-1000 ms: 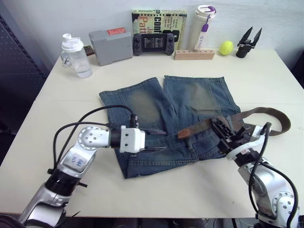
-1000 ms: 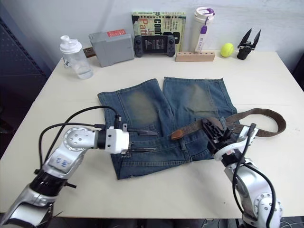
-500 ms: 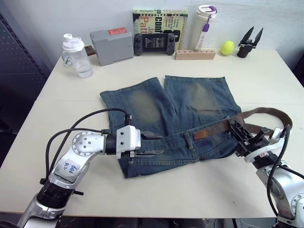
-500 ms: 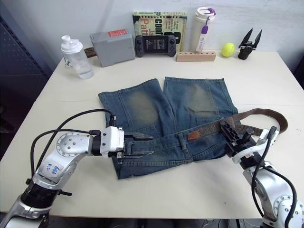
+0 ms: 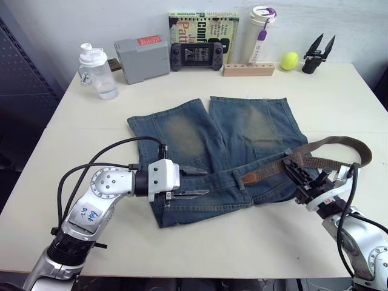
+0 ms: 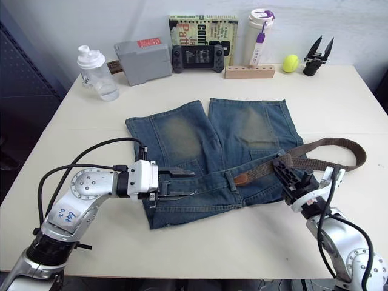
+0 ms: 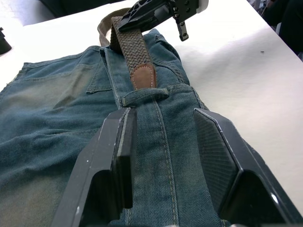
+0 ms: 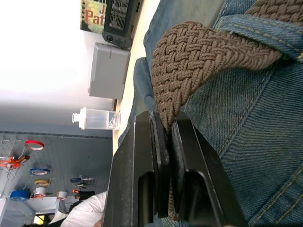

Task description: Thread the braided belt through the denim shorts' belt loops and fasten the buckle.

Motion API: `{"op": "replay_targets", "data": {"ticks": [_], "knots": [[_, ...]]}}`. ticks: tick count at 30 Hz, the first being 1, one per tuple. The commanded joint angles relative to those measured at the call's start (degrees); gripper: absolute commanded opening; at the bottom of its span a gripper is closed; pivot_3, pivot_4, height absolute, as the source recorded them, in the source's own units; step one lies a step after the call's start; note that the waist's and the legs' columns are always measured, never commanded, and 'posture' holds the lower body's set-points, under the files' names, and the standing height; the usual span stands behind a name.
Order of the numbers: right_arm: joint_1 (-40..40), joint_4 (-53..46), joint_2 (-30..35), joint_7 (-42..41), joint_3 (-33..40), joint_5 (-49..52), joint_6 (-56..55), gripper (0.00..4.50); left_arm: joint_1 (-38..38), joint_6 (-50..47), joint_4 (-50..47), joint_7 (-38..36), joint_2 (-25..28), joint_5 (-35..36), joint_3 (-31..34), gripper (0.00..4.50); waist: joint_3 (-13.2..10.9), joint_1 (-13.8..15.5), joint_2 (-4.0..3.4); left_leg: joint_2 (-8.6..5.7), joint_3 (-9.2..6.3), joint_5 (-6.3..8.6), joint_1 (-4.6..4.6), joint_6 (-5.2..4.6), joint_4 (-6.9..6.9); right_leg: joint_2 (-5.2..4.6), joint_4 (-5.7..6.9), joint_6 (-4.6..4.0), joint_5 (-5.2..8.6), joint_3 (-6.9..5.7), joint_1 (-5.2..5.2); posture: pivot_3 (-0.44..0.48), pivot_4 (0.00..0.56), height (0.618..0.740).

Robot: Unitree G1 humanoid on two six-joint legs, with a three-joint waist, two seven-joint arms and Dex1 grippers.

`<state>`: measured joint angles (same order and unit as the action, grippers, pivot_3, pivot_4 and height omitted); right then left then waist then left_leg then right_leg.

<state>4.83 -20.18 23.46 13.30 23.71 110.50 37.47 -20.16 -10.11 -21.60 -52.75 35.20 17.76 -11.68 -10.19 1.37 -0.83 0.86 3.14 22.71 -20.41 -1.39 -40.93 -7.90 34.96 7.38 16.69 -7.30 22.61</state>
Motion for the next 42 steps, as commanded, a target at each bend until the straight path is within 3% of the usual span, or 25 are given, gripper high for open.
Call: {"op": "replay_targets", "data": {"ticks": [1,13,19,27,42], "knots": [[0.0,-3.1,-1.1,0.4,-2.8,-1.0,-0.4,0.0,-1.0,0.9,-0.5,0.0,-0.5,-0.4,0.9,2.18,0.0,0.0,-0.01,0.0,0.0,0.0,0.0,0.0,0.0,0.01,0.0,0.0,0.0,0.0,0.0,0.0,0.15,0.731],[-0.9,-2.5,-0.4,1.2,-7.2,-3.3,0.5,0.0,-1.5,4.8,1.3,-1.0,-0.4,-4.3,0.1,2.18,0.0,0.0,-0.06,-0.02,0.01,0.0,-0.01,0.01,0.0,0.01,-0.02,0.0,0.0,0.0,0.01,0.0,0.15,0.731],[-1.4,-3.1,-2.8,4.0,-13.5,-6.0,1.1,0.0,-2.1,19.9,7.7,-3.0,0.3,-13.1,-3.3,2.18,0.0,0.0,-0.07,-0.07,0.04,0.01,0.0,0.02,0.01,0.05,-0.04,-0.01,0.0,0.0,0.02,0.0,0.15,0.731],[-0.8,-3.2,-3.9,4.8,-14.7,-5.5,0.1,0.0,-4.7,37.6,16.6,-1.4,-0.4,-22.2,-6.3,2.18,0.0,0.0,-0.07,-0.04,0.06,0.01,0.0,0.02,0.02,0.05,-0.03,-0.01,0.0,0.02,0.04,0.0,0.15,0.731],[-0.4,-4.3,-4.8,4.6,-14.7,-5.6,-1.1,0.0,-9.6,45.9,24.4,6.2,-5.3,-30.2,-7.9,2.18,0.0,0.0,-0.07,0.0,0.05,0.01,-0.01,0.01,0.04,0.03,-0.04,-0.01,0.0,-0.01,0.05,0.0,0.15,0.731]]}}
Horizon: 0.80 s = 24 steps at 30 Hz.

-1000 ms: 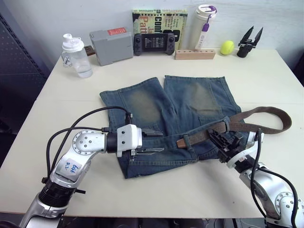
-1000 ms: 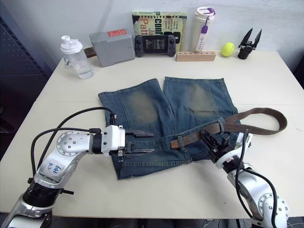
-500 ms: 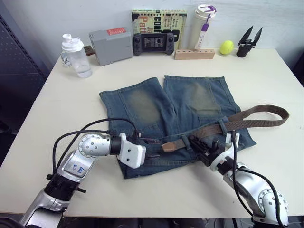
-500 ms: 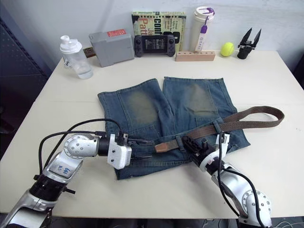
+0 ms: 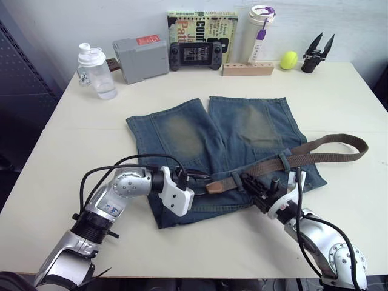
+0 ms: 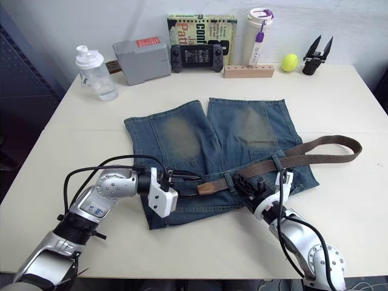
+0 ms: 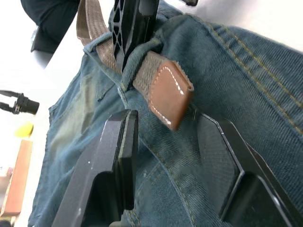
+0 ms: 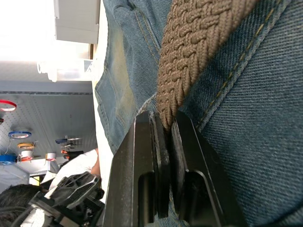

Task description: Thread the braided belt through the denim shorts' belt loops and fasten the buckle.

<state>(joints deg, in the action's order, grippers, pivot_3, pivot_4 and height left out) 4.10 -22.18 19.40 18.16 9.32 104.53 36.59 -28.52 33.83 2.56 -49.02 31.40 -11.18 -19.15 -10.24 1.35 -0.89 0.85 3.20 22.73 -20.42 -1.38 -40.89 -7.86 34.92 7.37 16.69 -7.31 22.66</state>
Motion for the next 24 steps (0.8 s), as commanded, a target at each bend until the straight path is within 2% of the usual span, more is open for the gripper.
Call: {"op": "replay_targets", "data": {"ticks": [1,4,5,7,8,9,10,17,19,20,22,24], "knots": [[0.3,-2.4,-0.8,-0.2,-0.3,0.4,-0.3,0.0,-1.3,2.0,0.2,2.5,-1.7,-1.2,-0.6,2.18,0.0,0.0,0.0,0.0,0.0,0.0,0.0,0.0,0.0,0.0,0.0,0.0,0.0,0.0,0.0,0.0,0.15,0.731],[0.3,-2.4,-1.0,-0.2,-0.5,0.3,-0.4,0.0,-1.6,2.6,0.4,3.0,-2.1,-2.2,-1.0,2.18,0.0,0.1,0.0,0.03,-0.01,0.0,0.0,0.0,-0.01,-0.03,0.0,0.0,0.0,-0.01,0.0,0.0,0.15,0.731],[0.3,-2.5,-1.0,-0.2,-0.6,0.3,-0.5,0.0,-1.6,2.7,0.6,3.2,-2.2,-2.3,-1.0,1.78,0.0,0.0,0.0,0.05,-0.01,0.0,0.0,0.0,-0.01,-0.04,0.01,0.0,0.0,0.0,0.0,0.0,0.15,0.731],[0.3,-2.4,-1.1,-0.2,-0.6,0.3,-0.5,0.0,-1.6,3.2,0.6,2.8,-2.2,-1.8,-1.2,1.41,0.0,0.0,0.0,0.05,-0.01,0.0,0.0,0.0,0.0,-0.04,0.02,0.0,0.0,0.0,0.0,0.0,0.15,0.731],[0.3,-2.4,-1.0,-0.2,-0.5,0.3,-0.5,0.0,-1.6,3.3,0.5,2.8,-2.1,-1.6,-1.2,0.91,0.0,0.0,0.0,0.05,-0.01,0.0,0.0,0.0,0.0,-0.04,0.02,0.0,0.0,0.0,0.0,0.0,0.15,0.731],[0.3,-2.3,-1.0,-0.2,-0.4,0.3,-0.4,0.0,-1.5,3.4,0.5,2.8,-2.0,-1.6,-1.3,0.67,0.0,0.0,0.0,0.04,-0.01,0.0,0.0,0.0,0.0,-0.03,0.01,0.0,0.0,-0.01,0.0,0.0,0.15,0.731],[0.2,-2.3,-1.0,-0.2,-0.3,0.4,-0.5,0.0,-1.6,3.5,0.5,2.6,-1.8,-1.7,-1.4,0.09,0.0,0.0,0.0,0.04,-0.01,0.0,0.0,0.0,0.0,-0.03,0.02,0.0,0.0,-0.01,0.0,0.0,0.15,0.731],[-0.3,-3.9,-0.3,1.1,2.0,1.6,-1.9,0.0,-2.5,3.1,0.6,2.6,-1.6,-2.9,-1.4,0.09,0.0,0.0,0.0,0.05,-0.01,0.0,0.0,0.0,-0.01,-0.04,0.01,0.0,0.0,0.0,0.0,0.0,0.15,0.731],[0.1,-5.3,1.1,2.3,3.0,1.6,-2.1,0.83,-2.8,3.2,0.3,2.8,-1.7,-2.6,-1.2,0.0,0.0,0.0,0.0,0.05,-0.02,0.0,0.0,0.0,0.0,-0.03,0.01,0.0,0.0,-0.01,0.0,0.0,0.15,0.731],[0.4,-6.6,2.4,1.8,4.0,2.5,-1.7,1.04,-3.0,2.9,0.1,2.8,-1.7,-2.4,-1.2,0.0,0.0,0.1,0.0,0.05,-0.02,0.0,0.0,0.0,-0.01,-0.04,0.01,0.0,0.0,-0.01,0.0,0.0,0.15,0.731],[0.6,-8.5,4.3,0.9,5.2,4.1,-1.3,1.94,-3.2,2.6,0.0,2.7,-1.6,-2.3,-1.2,0.0,0.0,0.1,0.0,0.07,-0.02,0.0,-0.01,-0.01,0.0,-0.09,0.01,0.0,0.0,-0.01,0.0,0.0,0.15,0.731],[0.8,-11.0,9.1,-1.6,8.1,5.2,0.2,2.87,-3.5,2.4,0.1,2.7,-1.6,-2.1,-1.2,0.0,0.0,0.1,-0.01,0.06,-0.03,0.01,-0.03,-0.03,-0.01,-0.11,-0.02,0.01,0.0,-0.02,0.0,0.0,0.15,0.731]]}}
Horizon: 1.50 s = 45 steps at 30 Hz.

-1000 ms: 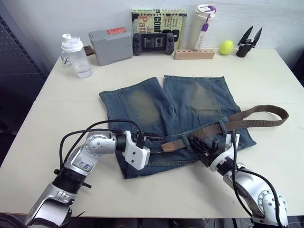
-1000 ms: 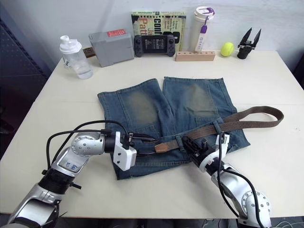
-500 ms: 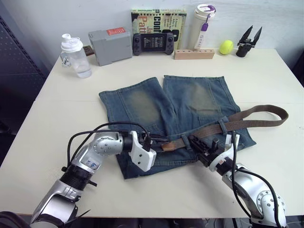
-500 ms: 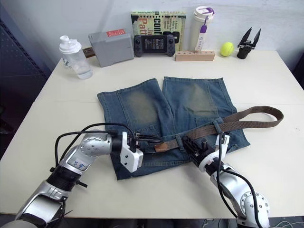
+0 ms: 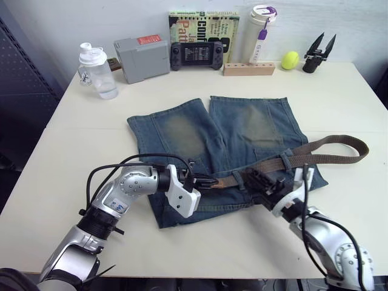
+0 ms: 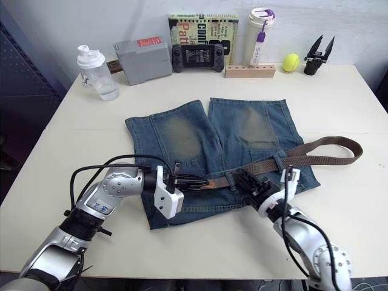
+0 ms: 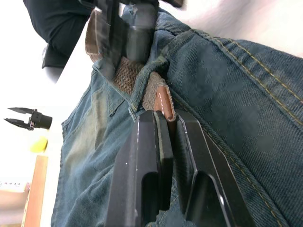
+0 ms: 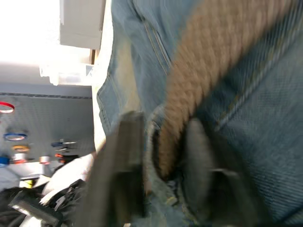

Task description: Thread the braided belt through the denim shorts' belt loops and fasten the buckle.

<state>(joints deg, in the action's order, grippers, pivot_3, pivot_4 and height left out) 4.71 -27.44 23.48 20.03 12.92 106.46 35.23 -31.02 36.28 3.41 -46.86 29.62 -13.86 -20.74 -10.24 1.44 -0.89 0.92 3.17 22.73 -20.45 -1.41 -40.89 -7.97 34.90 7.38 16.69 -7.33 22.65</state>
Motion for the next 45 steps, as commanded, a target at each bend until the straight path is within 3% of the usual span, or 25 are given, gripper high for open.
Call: {"op": "replay_targets", "data": {"ticks": [1,4,9,14,18,25,29,35,36,41,45], "knots": [[0.1,-6.4,7.2,-4.2,5.8,3.7,2.1,3.23,-1.1,-0.2,-0.8,0.6,0.1,0.8,0.5,0.0,0.0,0.0,-0.02,0.0,0.01,0.0,0.0,-0.01,-0.01,0.0,0.01,0.0,0.0,0.0,0.0,0.0,0.15,0.731],[1.7,-11.1,18.1,-14.0,8.3,-9.2,7.5,4.4,-1.1,-0.2,-0.8,0.6,0.0,1.0,0.6,0.0,0.0,0.0,-0.06,0.0,0.01,0.0,0.0,-0.03,0.0,0.0,-0.01,0.01,-0.01,-0.01,0.0,0.0,0.15,0.731],[8.6,-17.7,36.6,-34.1,1.2,-45.6,2.6,4.47,-1.1,0.1,-0.2,0.7,0.0,1.0,0.3,0.0,-0.1,0.2,-0.03,-0.07,0.04,0.05,-0.03,-0.15,0.01,-0.01,-0.15,0.04,-0.02,-0.01,-0.03,0.0,0.15,0.731],[18.1,-12.1,45.9,-44.8,-6.3,-83.0,-18.0,4.47,-1.0,-0.4,-0.3,0.7,-0.5,1.4,0.3,0.0,-0.2,0.3,0.09,-0.22,0.0,0.07,-0.06,-0.1,-0.07,0.06,-0.26,0.13,-0.07,-0.05,-0.09,0.0,0.15,0.731],[16.9,-3.8,44.9,-42.3,-11.1,-102.7,-27.8,4.47,-1.2,-0.5,-0.4,0.6,-0.7,1.4,0.1,0.0,-0.2,0.2,0.12,-0.24,0.07,0.06,-0.04,-0.11,-0.11,0.07,-0.35,0.29,-0.16,0.0,-0.15,0.0,0.15,0.731],[9.7,1.8,36.4,-41.3,-16.5,-115.5,-31.5,4.47,-1.2,-0.9,-0.9,0.4,-1.0,1.6,0.0,0.0,-0.1,0.1,0.22,-0.19,0.05,0.04,0.02,-0.06,-0.11,0.12,-0.4,0.29,-0.16,-0.05,-0.24,0.0,0.15,0.731],[10.4,3.9,33.6,-42.3,-17.3,-119.4,-32.0,3.28,-1.3,-0.8,-0.8,0.7,-0.9,1.2,0.1,0.0,-0.1,0.1,0.31,-0.17,0.05,0.04,0.04,-0.06,-0.11,0.15,-0.4,0.29,-0.16,-0.05,-0.28,0.0,0.15,0.731],[10.9,5.0,30.9,-43.4,-14.8,-120.8,-32.3,0.22,-1.4,-1.1,-1.2,0.8,-0.9,1.1,0.3,0.0,-0.1,0.2,0.33,-0.2,0.06,0.04,0.07,-0.06,-0.14,0.12,-0.38,0.3,-0.17,-0.03,-0.31,0.0,0.15,0.731],[10.7,5.5,30.5,-43.5,-14.3,-121.0,-32.1,0.02,-1.5,-1.1,-1.3,0.9,-0.8,0.9,0.4,0.0,-0.1,0.2,0.33,-0.21,0.06,0.04,0.07,-0.06,-0.14,0.12,-0.38,0.3,-0.17,-0.03,-0.31,0.0,0.15,0.731],[9.9,8.1,28.9,-43.0,-11.4,-121.8,-29.4,0.02,-1.9,-1.0,-2.4,0.6,-0.2,0.7,0.5,0.0,-0.1,0.4,0.33,-0.22,0.08,0.04,0.05,-0.06,-0.16,0.11,-0.38,0.31,-0.17,-0.05,-0.31,0.0,0.15,0.731],[6.8,13.3,28.0,-39.6,-5.8,-124.7,-19.2,0.02,-1.5,-0.9,-4.4,0.2,0.8,0.6,0.5,0.0,-0.1,0.7,0.32,-0.22,0.27,0.04,0.03,-0.06,-0.16,0.07,-0.38,0.32,-0.18,-0.04,-0.31,0.0,0.15,0.731]]}}
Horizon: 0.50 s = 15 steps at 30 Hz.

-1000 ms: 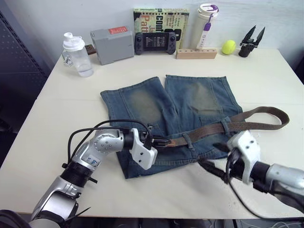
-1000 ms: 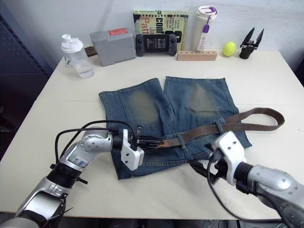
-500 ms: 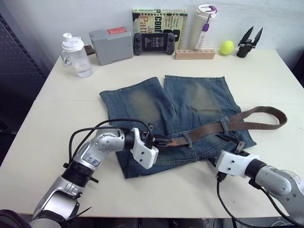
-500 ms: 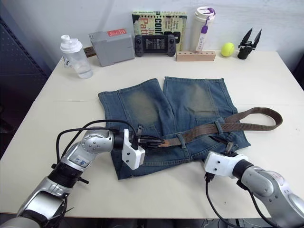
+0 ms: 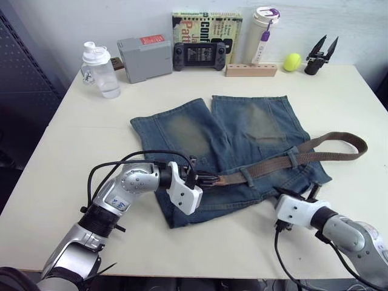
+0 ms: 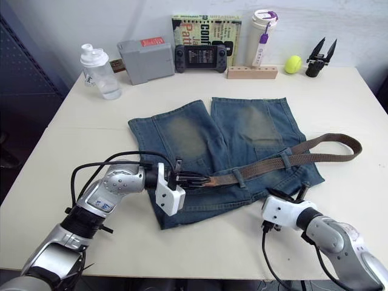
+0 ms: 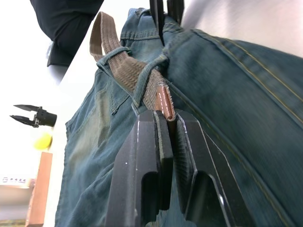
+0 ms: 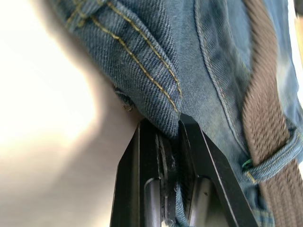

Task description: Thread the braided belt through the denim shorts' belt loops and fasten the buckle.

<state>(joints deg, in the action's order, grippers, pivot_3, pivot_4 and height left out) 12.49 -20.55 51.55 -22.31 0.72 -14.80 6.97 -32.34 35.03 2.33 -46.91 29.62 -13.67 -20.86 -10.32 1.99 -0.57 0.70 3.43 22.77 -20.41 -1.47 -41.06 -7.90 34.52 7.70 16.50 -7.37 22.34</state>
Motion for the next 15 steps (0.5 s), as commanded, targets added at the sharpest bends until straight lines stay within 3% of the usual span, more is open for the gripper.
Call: {"op": "replay_targets", "data": {"ticks": [1,9,15], "knots": [[-1.7,7.1,-0.3,3.2,7.0,-4.0,10.6,0.02,0.0,0.3,-3.6,0.3,0.9,0.4,0.6,0.0,0.0,0.4,-0.01,0.01,0.08,-0.01,0.0,-0.01,0.0,-0.03,0.01,0.01,0.0,0.0,0.0,0.0,0.15,0.731],[-5.5,10.1,-1.7,4.0,8.1,-6.5,17.9,0.02,1.0,0.0,-5.6,0.1,1.5,0.5,0.3,0.0,0.0,1.1,-0.08,-0.02,0.17,-0.01,-0.09,-0.02,0.02,0.01,-0.01,0.01,0.0,-0.08,0.06,0.0,0.15,0.731],[-6.2,7.0,-4.3,2.6,5.3,-6.6,19.2,0.02,1.5,0.0,-6.2,0.2,1.5,0.9,0.3,0.0,0.0,1.0,-0.08,-0.03,0.18,-0.01,-0.09,-0.02,0.02,0.01,-0.01,0.01,0.0,-0.08,0.06,0.0,0.15,0.731]]}}
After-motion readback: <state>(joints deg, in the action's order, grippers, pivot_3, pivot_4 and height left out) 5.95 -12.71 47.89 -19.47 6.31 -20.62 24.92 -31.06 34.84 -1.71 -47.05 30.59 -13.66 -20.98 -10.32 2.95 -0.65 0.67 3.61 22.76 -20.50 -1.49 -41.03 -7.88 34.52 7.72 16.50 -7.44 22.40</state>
